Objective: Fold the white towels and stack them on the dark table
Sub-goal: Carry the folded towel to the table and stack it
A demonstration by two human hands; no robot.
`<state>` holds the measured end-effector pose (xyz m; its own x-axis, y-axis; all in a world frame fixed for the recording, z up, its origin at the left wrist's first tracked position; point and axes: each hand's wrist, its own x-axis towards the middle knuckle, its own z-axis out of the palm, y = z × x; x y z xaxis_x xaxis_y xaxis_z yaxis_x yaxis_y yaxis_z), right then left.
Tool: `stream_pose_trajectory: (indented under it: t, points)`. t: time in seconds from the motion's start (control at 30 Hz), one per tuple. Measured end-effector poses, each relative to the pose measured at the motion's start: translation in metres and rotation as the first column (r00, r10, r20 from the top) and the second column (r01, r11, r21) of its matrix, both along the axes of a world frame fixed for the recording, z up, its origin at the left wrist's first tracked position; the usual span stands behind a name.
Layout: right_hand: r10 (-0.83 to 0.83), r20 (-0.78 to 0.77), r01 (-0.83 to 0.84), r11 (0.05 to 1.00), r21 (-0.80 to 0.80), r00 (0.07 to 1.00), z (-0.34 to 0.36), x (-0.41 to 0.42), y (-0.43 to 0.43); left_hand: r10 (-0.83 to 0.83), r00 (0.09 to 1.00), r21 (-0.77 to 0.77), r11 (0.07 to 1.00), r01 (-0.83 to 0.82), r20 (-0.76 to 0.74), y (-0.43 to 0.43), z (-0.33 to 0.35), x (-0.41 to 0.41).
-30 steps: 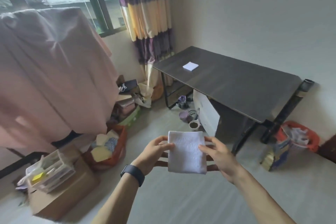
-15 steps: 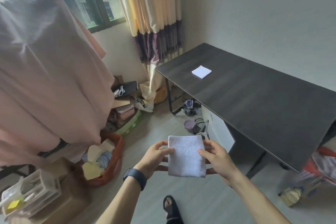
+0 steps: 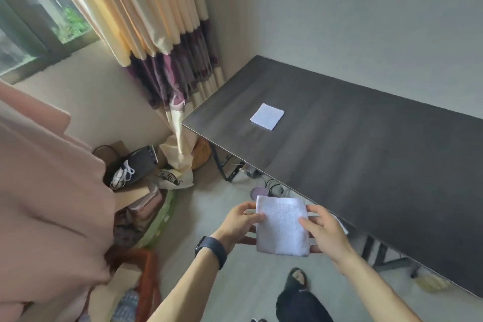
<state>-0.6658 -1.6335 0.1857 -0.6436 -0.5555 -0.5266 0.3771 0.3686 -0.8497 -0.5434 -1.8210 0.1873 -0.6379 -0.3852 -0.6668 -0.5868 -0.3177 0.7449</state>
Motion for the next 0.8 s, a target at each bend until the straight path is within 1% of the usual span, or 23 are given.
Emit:
stream_pose_trajectory:
  t: [0.17, 0.37, 0.47, 0.57, 0.67, 0.8]
  points:
    - [-0.069, 0.007, 0.069, 0.997, 0.038, 0.998, -0.026, -0.070, -0.054, -0.070, 0.997, -0.019, 0.997, 0.071, 0.043, -0.063, -0.023, -0.088]
    - [-0.119, 0.027, 0.115, 0.986, 0.118, 0.992, -0.056, -0.151, -0.112, -0.130, 0.983, -0.046, 0.989, 0.137, 0.133, -0.116, -0.044, -0.185]
    - [-0.156, -0.013, 0.156, 0.969, 0.194, 0.988, -0.068, -0.188, -0.138, -0.168, 0.968, -0.085, 0.979, 0.186, 0.188, -0.140, -0.059, -0.230]
    - [-0.168, -0.063, 0.179, 0.950, 0.257, 0.984, -0.084, -0.222, -0.158, -0.198, 0.957, -0.136, 0.964, 0.229, 0.210, -0.163, -0.079, -0.278]
    - [-0.198, -0.100, 0.220, 0.925, 0.310, 0.975, -0.093, -0.256, -0.176, -0.230, 0.945, -0.134, 0.955, 0.265, 0.233, -0.182, -0.096, -0.327]
    - [-0.294, -0.112, 0.315, 0.886, 0.341, 0.949, -0.112, -0.297, -0.202, -0.279, 0.930, -0.174, 0.930, 0.324, 0.240, -0.204, -0.120, -0.384]
